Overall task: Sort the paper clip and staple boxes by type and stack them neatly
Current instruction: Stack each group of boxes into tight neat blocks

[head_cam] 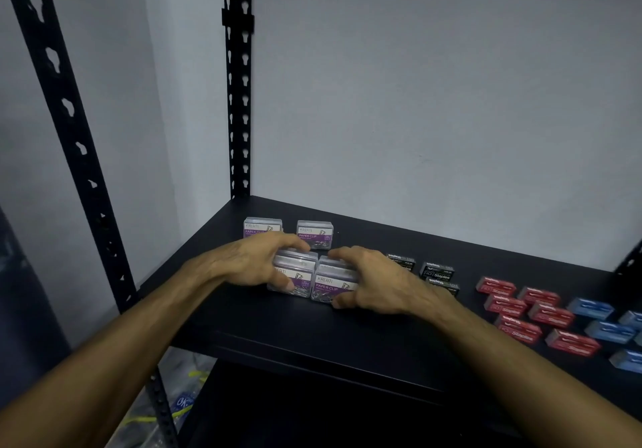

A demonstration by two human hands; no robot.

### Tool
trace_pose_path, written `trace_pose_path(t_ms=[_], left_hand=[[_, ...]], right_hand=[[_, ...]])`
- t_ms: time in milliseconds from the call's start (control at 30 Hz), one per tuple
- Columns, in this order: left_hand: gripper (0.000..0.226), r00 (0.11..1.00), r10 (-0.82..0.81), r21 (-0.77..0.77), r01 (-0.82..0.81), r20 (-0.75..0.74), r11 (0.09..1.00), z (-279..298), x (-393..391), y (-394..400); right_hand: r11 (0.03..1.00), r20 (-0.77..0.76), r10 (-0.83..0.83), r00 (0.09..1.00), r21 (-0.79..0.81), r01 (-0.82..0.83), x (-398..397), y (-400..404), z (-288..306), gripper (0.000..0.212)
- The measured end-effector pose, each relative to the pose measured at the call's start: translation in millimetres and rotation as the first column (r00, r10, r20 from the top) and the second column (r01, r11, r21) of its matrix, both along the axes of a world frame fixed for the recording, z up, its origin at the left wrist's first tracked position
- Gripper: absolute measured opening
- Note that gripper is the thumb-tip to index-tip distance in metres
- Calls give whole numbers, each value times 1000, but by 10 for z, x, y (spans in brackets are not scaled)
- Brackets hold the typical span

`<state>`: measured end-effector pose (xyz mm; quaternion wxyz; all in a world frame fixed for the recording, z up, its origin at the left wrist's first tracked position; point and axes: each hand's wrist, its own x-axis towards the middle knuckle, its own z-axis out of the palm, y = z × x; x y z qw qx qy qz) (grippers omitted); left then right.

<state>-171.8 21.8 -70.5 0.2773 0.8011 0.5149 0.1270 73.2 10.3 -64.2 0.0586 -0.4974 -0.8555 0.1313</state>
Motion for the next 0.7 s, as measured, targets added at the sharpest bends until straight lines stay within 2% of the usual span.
trace_pose_path(t_ms=[133, 300, 400, 533, 700], left_hand=[[74, 1000, 18, 72, -19, 15, 997, 93, -64, -28], [45, 967, 159, 269, -210, 201, 940, 298, -150, 46], [35, 950, 260, 357, -308, 175, 882, 309, -228, 232], [37, 937, 342, 295, -347, 68, 890, 232, -325, 394], [34, 943, 332, 216, -329, 20, 919, 127, -299, 467]], right_hand=[[999, -5, 14, 1000, 51, -14, 6, 11, 35, 85], [987, -120, -41, 992, 146, 59, -20, 160, 128, 60], [983, -188, -57, 980, 161, 88, -86, 318, 134, 47], [981, -173, -45, 984, 179, 76, -216, 561, 110, 40], [992, -142, -38, 989, 118, 55, -392, 767, 72, 40]])
